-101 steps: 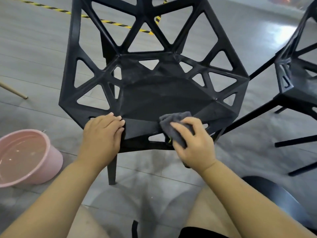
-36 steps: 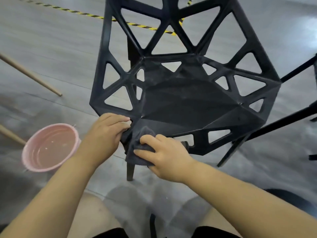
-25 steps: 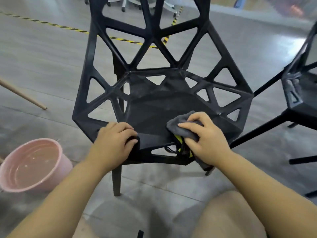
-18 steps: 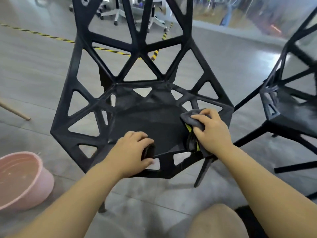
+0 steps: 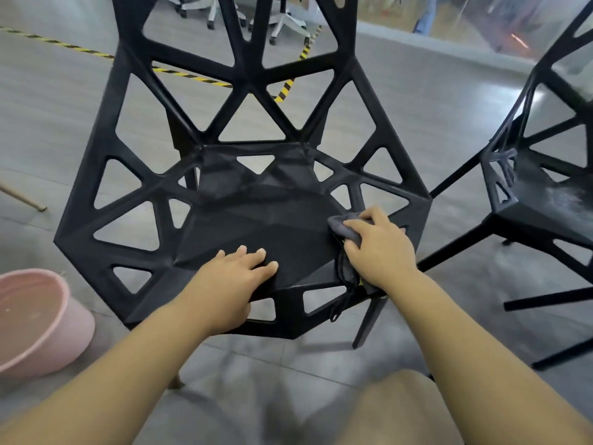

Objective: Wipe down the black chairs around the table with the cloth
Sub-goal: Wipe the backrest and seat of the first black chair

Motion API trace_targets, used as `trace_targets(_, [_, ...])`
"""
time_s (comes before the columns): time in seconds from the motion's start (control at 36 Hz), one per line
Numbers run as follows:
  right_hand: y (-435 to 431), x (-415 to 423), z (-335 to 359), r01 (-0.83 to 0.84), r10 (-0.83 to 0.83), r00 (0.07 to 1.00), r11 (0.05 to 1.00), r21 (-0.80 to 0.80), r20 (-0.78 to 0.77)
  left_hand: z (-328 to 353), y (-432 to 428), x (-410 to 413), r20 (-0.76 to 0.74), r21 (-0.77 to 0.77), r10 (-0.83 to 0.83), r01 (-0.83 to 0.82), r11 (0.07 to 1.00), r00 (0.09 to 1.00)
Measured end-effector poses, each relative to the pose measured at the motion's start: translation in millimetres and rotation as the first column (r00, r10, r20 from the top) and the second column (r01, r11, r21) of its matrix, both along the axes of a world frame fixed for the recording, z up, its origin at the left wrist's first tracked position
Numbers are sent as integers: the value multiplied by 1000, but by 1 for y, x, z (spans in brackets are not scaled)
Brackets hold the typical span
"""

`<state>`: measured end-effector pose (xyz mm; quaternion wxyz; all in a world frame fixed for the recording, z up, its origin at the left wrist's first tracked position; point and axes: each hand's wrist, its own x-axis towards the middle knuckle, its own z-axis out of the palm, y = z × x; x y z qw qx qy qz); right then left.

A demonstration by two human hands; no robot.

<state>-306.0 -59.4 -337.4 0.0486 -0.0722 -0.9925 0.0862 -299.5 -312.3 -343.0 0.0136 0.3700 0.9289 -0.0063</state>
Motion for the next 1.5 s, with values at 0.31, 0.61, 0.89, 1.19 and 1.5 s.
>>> trace_targets(0.31, [-40,50,-1,-120,121,993,991,-66,15,-11,-40,47,-49,78,-60,64,995,997])
trace_targets(0.61, [-53,20,-8,-183,178,982,980,76,63,28,-29,1,379,160,-5,-60,985,925])
trace_targets(0.89, [-43,-41,12,-260,259,965,939,223,34,-34,10,-90,237,104,319,-351,931,918])
trace_targets(1.19, [2,-172,93,-4,170,866,942,334,-470,-56,10,-97,41,298,359,-354,886,932])
trace_targets(1.5, [-21,-220,81,229,-83,952,835,500,-296,-52,13,-101,33,285,386,-379,880,922])
